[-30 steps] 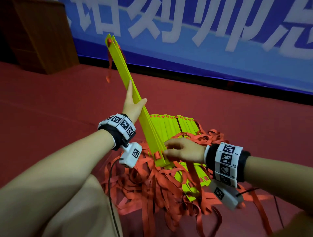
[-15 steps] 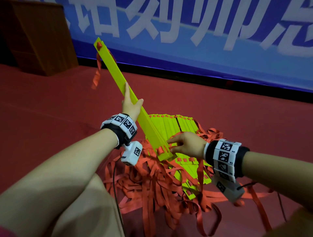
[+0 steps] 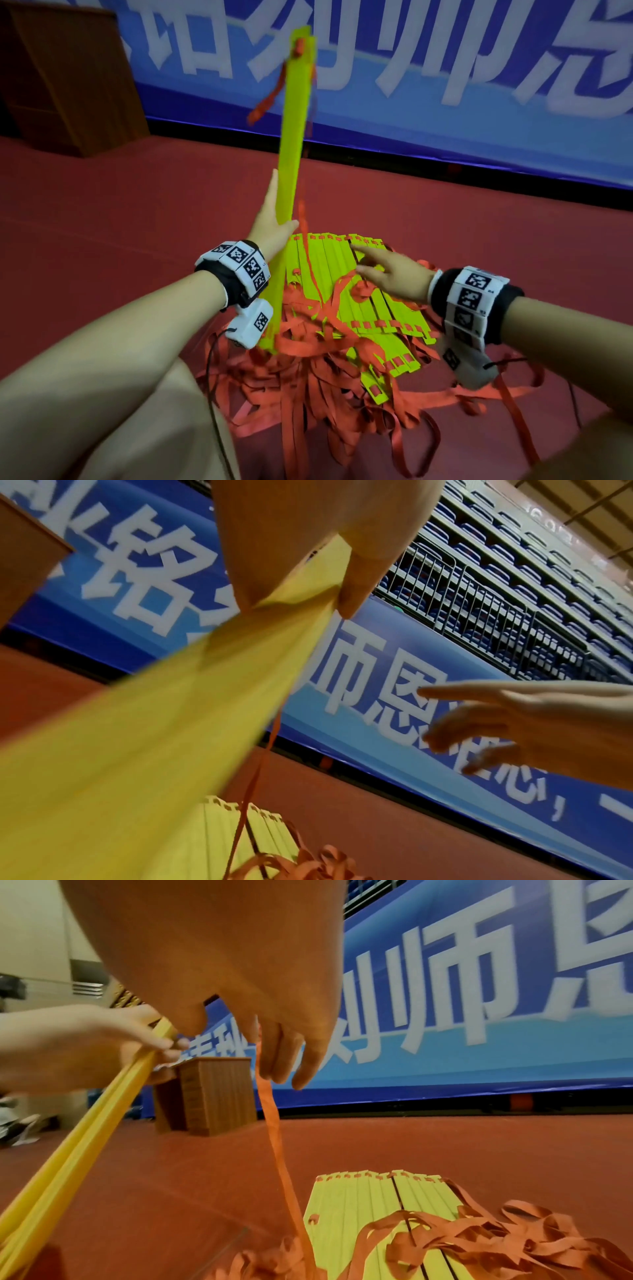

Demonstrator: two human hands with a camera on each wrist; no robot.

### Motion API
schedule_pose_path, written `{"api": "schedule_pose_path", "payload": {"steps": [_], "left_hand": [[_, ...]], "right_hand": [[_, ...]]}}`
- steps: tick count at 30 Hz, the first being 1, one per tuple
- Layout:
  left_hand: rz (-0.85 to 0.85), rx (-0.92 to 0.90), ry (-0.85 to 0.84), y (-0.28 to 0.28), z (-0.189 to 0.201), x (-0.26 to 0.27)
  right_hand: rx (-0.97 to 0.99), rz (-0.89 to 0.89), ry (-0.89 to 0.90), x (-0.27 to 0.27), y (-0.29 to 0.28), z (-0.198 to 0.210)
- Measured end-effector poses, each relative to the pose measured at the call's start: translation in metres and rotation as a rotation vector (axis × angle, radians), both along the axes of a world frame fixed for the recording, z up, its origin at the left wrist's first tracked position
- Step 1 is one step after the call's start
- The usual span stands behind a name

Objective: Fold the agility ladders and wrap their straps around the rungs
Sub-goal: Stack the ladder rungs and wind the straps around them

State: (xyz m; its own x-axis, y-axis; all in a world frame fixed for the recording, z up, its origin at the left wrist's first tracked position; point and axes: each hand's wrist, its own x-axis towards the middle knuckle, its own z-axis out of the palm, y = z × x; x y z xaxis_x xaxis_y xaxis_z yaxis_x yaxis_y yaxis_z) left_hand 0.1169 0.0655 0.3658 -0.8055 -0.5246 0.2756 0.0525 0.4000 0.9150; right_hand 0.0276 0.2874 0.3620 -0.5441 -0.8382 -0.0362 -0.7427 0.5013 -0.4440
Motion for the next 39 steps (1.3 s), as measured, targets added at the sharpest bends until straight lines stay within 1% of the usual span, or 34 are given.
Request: {"api": "schedule_pose_path", "payload": {"steps": [2,7,10,12,13,15,17,19,20,24,28,30,34,35,37,39], "left_hand": [[-0.09,0.012,-0.023,0.008,-0.003,-0.001],[-0.288,-0.069,-0.133,0.03,-0.015,-0.006],[-0.333,-0.065,-0.152,0.04,-0.023,-0.008],[-0.318,-0.048,-0.148,0.045,-0.024,-0.008],[-0.301,-0.031,-0.146,0.047,-0.024,-0.008],[-0.274,0.014,-0.141,0.049,-0.024,-0.008],[-0.268,0.034,-0.137,0.051,-0.022,-0.007],[-0.282,0.027,-0.133,0.052,-0.021,-0.005],[-0.294,0.027,-0.134,0.053,-0.02,-0.004],[-0.337,0.024,-0.15,0.056,-0.019,0.001],[-0.32,0.039,-0.162,0.056,-0.021,0.002],[-0.301,0.053,-0.167,0.055,-0.02,0.002],[-0.282,-0.007,-0.212,0.049,-0.027,-0.001],[-0.264,-0.03,-0.215,0.049,-0.027,-0.001],[-0.207,-0.033,-0.209,0.047,-0.029,-0.005],[-0.164,0.018,-0.17,0.044,-0.024,-0.008]], "right_hand": [[-0.143,-0.112,0.017,-0.013,0.0,0.008],[-0.564,-0.523,-0.082,-0.043,0.002,0.03],[-0.796,-0.769,-0.129,-0.06,0.007,0.039],[-0.892,-0.833,-0.196,-0.067,0.008,0.042],[-0.944,-0.837,-0.227,-0.069,0.009,0.042],[-0.987,-0.824,-0.2,-0.068,0.01,0.045],[-0.972,-0.814,-0.126,-0.067,0.01,0.045],[-0.91,-0.837,-0.082,-0.069,0.01,0.042],[-0.907,-0.817,-0.089,-0.068,0.01,0.042],[-0.973,-0.663,-0.21,-0.068,0.005,0.043],[-1.079,-0.635,-0.239,-0.066,-0.003,0.041],[-1.091,-0.656,-0.247,-0.067,-0.006,0.038],[-1.002,-0.67,-0.259,-0.065,-0.008,0.033],[-0.965,-0.659,-0.295,-0.064,-0.01,0.031],[-0.891,-0.614,-0.424,-0.057,-0.013,0.027],[-0.804,-0.53,-0.547,-0.046,-0.017,0.025]]}}
